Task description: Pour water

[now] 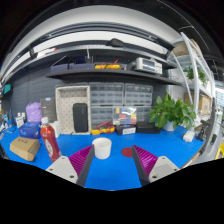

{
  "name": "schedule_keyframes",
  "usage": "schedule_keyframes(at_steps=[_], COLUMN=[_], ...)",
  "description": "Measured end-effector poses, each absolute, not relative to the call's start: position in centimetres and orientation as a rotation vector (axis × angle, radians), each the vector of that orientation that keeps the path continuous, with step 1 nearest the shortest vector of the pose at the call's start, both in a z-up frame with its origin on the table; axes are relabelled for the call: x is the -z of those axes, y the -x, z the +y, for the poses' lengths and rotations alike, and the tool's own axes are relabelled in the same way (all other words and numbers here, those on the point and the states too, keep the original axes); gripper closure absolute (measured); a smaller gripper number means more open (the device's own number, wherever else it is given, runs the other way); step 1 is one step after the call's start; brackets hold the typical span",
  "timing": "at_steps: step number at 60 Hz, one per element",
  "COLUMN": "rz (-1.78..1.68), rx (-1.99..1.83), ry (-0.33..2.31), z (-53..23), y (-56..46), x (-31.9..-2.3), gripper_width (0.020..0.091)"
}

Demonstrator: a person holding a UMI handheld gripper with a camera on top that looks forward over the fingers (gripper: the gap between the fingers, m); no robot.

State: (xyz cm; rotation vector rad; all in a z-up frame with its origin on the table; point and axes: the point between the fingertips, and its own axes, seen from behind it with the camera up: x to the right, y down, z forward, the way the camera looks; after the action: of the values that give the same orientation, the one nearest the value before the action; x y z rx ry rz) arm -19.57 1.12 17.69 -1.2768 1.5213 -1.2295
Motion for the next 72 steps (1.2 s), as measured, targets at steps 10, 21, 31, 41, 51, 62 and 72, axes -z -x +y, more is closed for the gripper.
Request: schedule_keyframes(at_steps=[10,21,31,41,51,62,72], rz=[1.504,1.461,1.399,1.374,1.372,1.374,1.359], rx=[1.11,0.985,0.954,0.968,0.971,0.975,1.01], ry=[1.363,1.406,1.446,1.436,1.447,1.457,1.407], z=[8.3,16.6,21.9,24.8,26.7,27.4,27.2], y=[20.1,18.8,15.6,10.9,6.5,3.5,2.0], x=[-14.0,-11.4,-11.3,-11.8,-11.0,-9.3,-8.5], gripper_width=[0.0337,0.0338,0.0336,0.0333,0.0335,0.0348,0.064])
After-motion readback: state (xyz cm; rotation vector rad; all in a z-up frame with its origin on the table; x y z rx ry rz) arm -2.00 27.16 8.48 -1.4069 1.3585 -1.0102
